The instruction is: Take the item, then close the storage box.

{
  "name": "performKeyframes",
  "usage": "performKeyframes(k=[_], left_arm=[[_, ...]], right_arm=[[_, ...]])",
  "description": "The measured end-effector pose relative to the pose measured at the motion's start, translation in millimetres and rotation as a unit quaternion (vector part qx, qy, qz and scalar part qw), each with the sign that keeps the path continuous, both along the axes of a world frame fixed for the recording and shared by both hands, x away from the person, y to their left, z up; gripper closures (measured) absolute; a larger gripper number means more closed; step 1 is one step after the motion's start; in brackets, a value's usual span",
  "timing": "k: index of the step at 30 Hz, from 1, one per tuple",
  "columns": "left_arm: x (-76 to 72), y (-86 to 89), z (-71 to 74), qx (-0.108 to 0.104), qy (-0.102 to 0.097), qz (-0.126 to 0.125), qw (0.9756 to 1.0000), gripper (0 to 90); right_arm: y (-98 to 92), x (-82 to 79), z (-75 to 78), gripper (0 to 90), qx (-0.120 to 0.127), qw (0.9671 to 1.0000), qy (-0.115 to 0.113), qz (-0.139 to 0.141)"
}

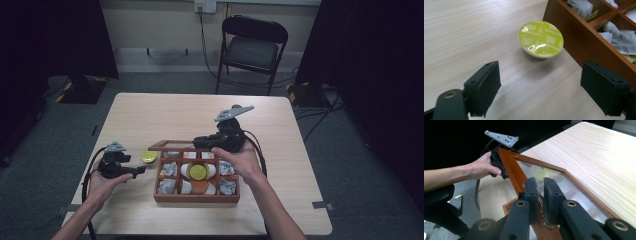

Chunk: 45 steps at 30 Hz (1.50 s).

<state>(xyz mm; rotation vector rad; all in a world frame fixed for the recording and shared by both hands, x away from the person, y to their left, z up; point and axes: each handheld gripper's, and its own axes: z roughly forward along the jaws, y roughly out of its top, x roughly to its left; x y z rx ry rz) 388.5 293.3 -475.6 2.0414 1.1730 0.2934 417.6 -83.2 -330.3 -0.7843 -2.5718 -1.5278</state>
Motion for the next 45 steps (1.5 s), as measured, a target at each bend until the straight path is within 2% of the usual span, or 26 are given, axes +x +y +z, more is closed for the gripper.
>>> performKeyframes(k=[1, 3, 5, 6, 7, 11, 12, 14, 17, 20, 21, 45], left_arm=[[-3.6, 1.4, -0.3, 0.013, -0.005, -0.002, 0.9999, 15.8], [-6.9, 3.6, -1.0, 0.03, 0.001, -0.001, 0.9996, 15.7], [-10.1, 7.2, -2.8, 0.036, 0.001, 0.006, 0.9993, 15.7], [-11.2, 8.2, -4.7, 0.033, 0.005, 0.006, 0.9994, 15.7], [-11.5, 10.1, -5.8, 0.04, 0.007, 0.0, 0.9992, 15.7], [-13.6, 19.3, -18.9, 0.07, 0.016, 0.025, 0.9971, 16.2], [-13.1, 22.0, -22.2, 0.07, 0.021, 0.031, 0.9968, 16.1], [-13.5, 26.8, -24.7, 0.081, 0.007, 0.051, 0.9953, 15.7], [-13.9, 31.1, -27.7, 0.072, -0.005, 0.058, 0.9957, 14.7], [-17.3, 33.5, -34.7, 0.056, -0.035, 0.057, 0.9962, 10.1], [-18.0, 33.9, -35.4, 0.055, -0.038, 0.058, 0.9961, 9.3], [-17.1, 32.5, -35.7, 0.058, -0.036, 0.053, 0.9963, 6.0]], right_arm=[[0.0, 0.0, 0.0, 81.7, 0.0, 1.0, 0.0, 0.0], [0.0, -0.1, 0.0, 81.7, 0.0, 1.0, -0.001, 0.0], [-0.1, -0.3, -0.1, 81.7, -0.001, 1.0, -0.001, 0.0], [-0.1, -0.3, -0.2, 81.7, -0.001, 1.0, -0.001, 0.0], [-0.1, -0.4, -0.3, 81.7, -0.001, 1.0, -0.001, 0.0], [0.1, -1.1, -0.7, 81.7, -0.001, 1.0, 0.0, 0.0], [0.0, -1.2, -0.9, 81.7, 0.0, 1.0, 0.0, 0.001], [-0.1, -1.6, -1.4, 81.7, 0.0, 1.0, 0.0, 0.001], [0.1, -2.8, -2.1, 81.7, -0.004, 1.0, -0.001, 0.006], [0.1, -3.7, -2.5, 81.7, -0.005, 1.0, -0.003, 0.006], [0.2, -3.9, -2.7, 81.7, -0.005, 1.0, -0.002, 0.006], [1.3, -10.2, -6.5, 81.7, -0.015, 0.9998, -0.004, 0.012]])
